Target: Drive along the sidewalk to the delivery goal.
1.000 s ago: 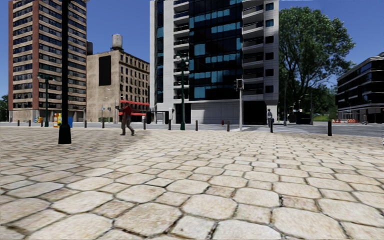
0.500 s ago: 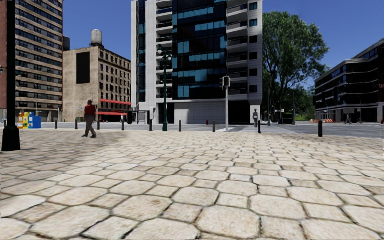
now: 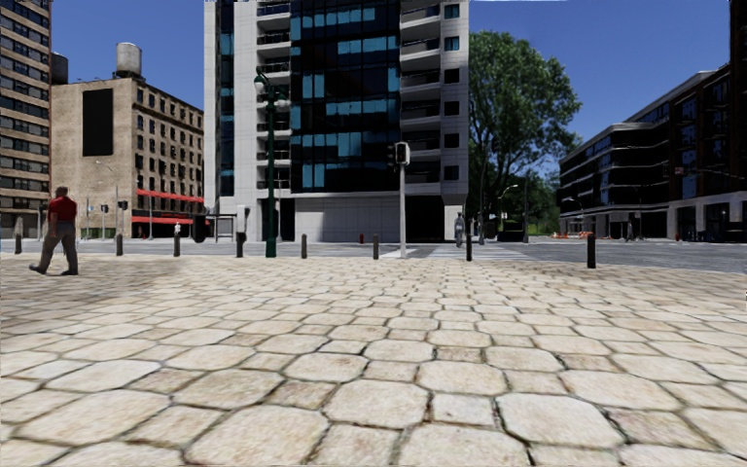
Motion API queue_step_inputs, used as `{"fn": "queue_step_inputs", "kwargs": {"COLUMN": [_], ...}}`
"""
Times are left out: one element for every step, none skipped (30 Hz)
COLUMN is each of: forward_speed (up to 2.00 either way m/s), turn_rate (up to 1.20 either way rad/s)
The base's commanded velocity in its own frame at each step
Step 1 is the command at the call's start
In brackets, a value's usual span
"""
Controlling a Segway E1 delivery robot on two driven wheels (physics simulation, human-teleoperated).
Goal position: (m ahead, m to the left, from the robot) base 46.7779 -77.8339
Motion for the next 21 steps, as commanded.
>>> {"fn": "queue_step_inputs", "kwargs": {"forward_speed": [2.00,2.00,2.00,2.00,2.00,2.00,2.00,2.00,2.00,2.00,2.00,2.00,2.00,2.00,2.00,2.00,2.00,2.00,2.00,2.00,2.00], "turn_rate": [-0.36,-0.36,-0.36,-0.36,-0.36,-0.36,-0.36,-0.36,-0.36,-0.36,-0.36,-0.36,-0.36,-0.36,-0.36,-0.35,-0.29,-0.29,-0.22,-0.19,-0.16]}}
